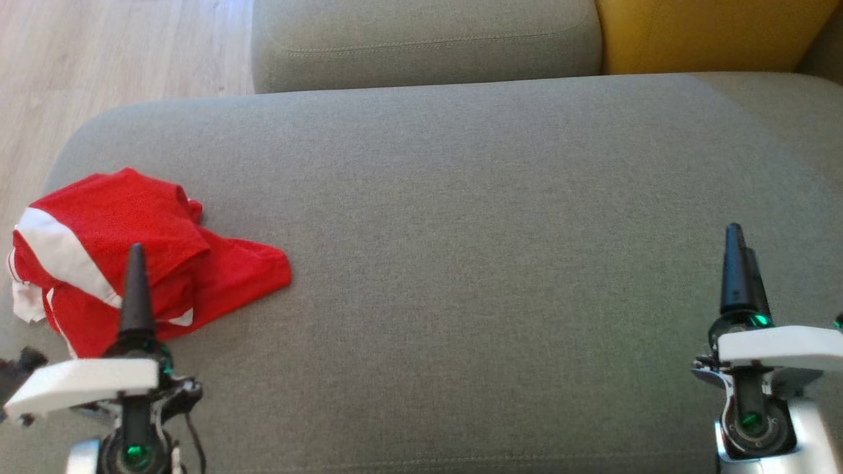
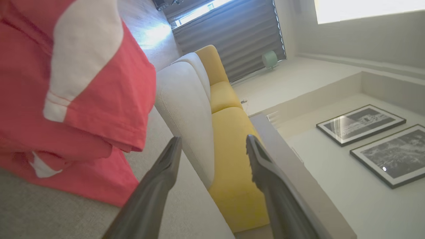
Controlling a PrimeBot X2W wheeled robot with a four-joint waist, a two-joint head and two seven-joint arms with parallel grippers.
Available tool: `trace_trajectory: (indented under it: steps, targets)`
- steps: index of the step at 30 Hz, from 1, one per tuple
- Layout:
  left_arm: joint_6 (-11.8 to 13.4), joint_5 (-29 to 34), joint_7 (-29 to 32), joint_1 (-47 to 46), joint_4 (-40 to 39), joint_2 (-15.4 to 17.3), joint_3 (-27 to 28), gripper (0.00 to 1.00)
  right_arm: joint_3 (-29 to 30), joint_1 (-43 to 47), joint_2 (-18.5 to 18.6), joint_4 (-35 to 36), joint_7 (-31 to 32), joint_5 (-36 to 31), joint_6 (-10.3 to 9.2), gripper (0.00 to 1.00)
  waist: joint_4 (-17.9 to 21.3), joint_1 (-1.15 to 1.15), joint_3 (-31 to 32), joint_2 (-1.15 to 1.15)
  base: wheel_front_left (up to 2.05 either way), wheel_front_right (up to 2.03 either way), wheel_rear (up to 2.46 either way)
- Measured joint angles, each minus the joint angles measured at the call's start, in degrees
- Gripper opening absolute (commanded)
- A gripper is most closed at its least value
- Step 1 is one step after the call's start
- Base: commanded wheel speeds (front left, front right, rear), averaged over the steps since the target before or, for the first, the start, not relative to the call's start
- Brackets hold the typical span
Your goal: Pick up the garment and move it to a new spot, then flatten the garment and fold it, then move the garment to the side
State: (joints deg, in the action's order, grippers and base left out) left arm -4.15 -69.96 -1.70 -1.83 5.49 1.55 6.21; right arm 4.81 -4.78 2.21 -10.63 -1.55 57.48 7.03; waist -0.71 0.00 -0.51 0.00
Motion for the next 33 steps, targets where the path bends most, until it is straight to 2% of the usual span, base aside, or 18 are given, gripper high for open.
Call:
trace_trajectory:
  steps: [12,19,24,33]
  targets:
    - [1.2,18.8,-1.9,0.1,-1.6,0.1,-8.0,1.0,-2.4,-0.7,0.0,2.1,-2.1,-16.5,0.01,1.0,0.1,0.0,-0.4,0.0,0.0,0.0,0.0]
    - [2.2,28.4,-3.0,0.1,-1.4,0.7,-13.0,1.0,-3.6,-0.7,0.1,2.7,-3.1,-23.8,0.01,1.0,0.2,0.0,-0.5,0.0,0.0,0.0,0.0]
    - [5.4,34.5,-3.8,-0.1,-1.5,3.2,-16.7,1.0,-4.6,-0.7,0.1,2.7,-3.8,-30.7,0.01,1.0,0.5,0.0,-1.0,0.0,0.0,0.0,0.0]
    - [11.9,41.1,-5.1,-2.1,-1.4,6.7,-22.9,1.0,-6.3,-0.7,0.1,3.5,-5.4,-39.7,0.01,1.0,0.7,0.0,-1.5,0.0,0.0,0.0,0.0]
